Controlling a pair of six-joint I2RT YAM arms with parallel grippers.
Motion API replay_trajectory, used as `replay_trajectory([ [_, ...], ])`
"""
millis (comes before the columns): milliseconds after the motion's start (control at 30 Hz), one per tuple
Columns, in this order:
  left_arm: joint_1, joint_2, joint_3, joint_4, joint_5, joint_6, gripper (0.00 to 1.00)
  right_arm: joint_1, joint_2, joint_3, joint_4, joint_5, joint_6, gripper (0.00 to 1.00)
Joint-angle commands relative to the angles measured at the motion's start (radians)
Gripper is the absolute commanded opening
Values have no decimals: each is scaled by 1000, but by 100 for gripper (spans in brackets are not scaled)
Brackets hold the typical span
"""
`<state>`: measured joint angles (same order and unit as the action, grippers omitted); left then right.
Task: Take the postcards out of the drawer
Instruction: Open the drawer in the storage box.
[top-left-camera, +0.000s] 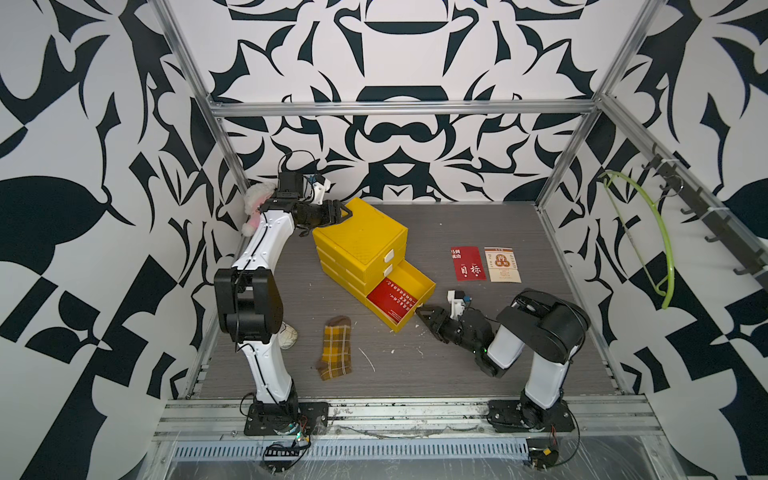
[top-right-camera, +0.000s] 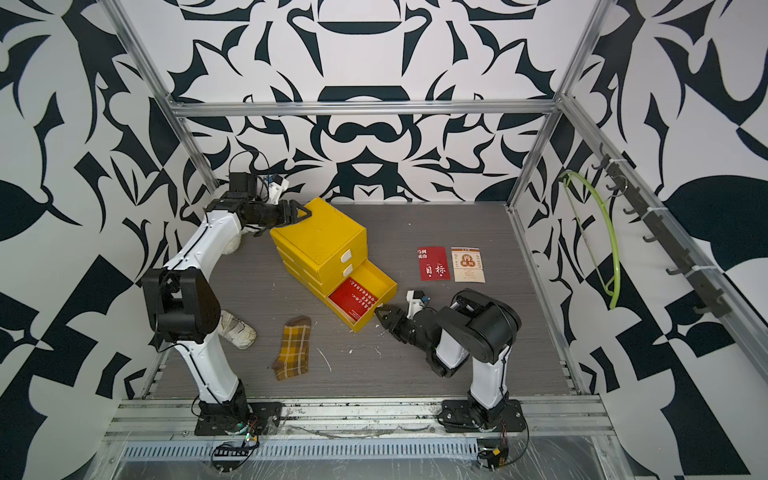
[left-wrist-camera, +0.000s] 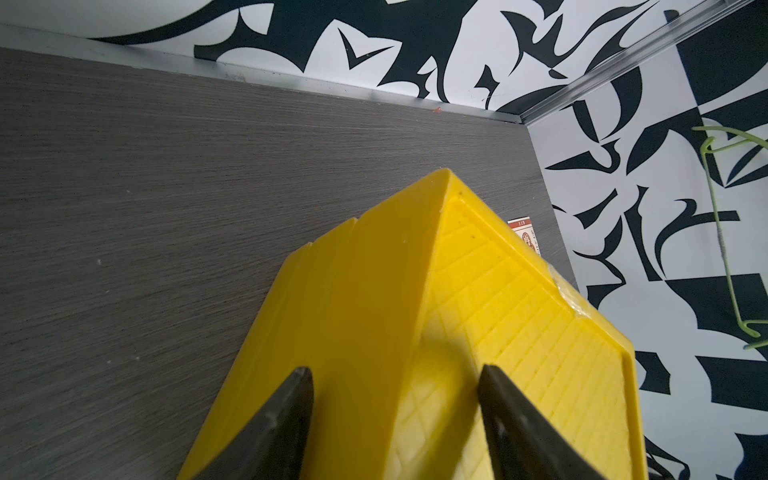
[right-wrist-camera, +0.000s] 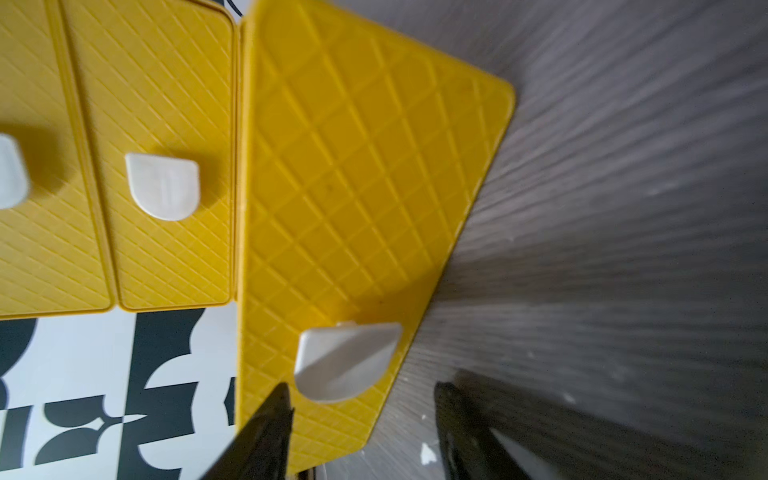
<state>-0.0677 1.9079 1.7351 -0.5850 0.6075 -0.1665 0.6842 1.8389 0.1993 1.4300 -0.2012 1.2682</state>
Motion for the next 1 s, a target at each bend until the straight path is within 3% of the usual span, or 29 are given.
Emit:
replay_trajectory([
  [0, -4, 24, -6, -95, -35, 17, 68, 6, -42, -15, -3, 19, -13, 63],
  [167, -4, 22, -5, -95, -35, 17, 68, 6, -116, -49, -24, 54, -26, 61],
  [267, -4, 23, -2, -96, -35, 18, 68, 6, -245, -33, -204, 71, -69, 58],
  [333, -4, 22, -3, -96, -35, 16, 68, 6, -394, 12, -452, 78, -141, 58],
  [467, -4, 23, -3, -95, -34, 17, 68, 9, -749, 206, -1151, 196, -393, 60],
  [533, -4, 26, -2, -93, -31, 15, 68, 7, -831, 316, -1353, 234, -502, 61],
  [700, -4, 33, 0, -94, -22, 5, 68, 4, -761, 582, -1613, 219, -682, 60],
  [967, -4, 19, -10, -90, -20, 4, 68, 3, -429, 1035, -1895, 126, -869, 58],
])
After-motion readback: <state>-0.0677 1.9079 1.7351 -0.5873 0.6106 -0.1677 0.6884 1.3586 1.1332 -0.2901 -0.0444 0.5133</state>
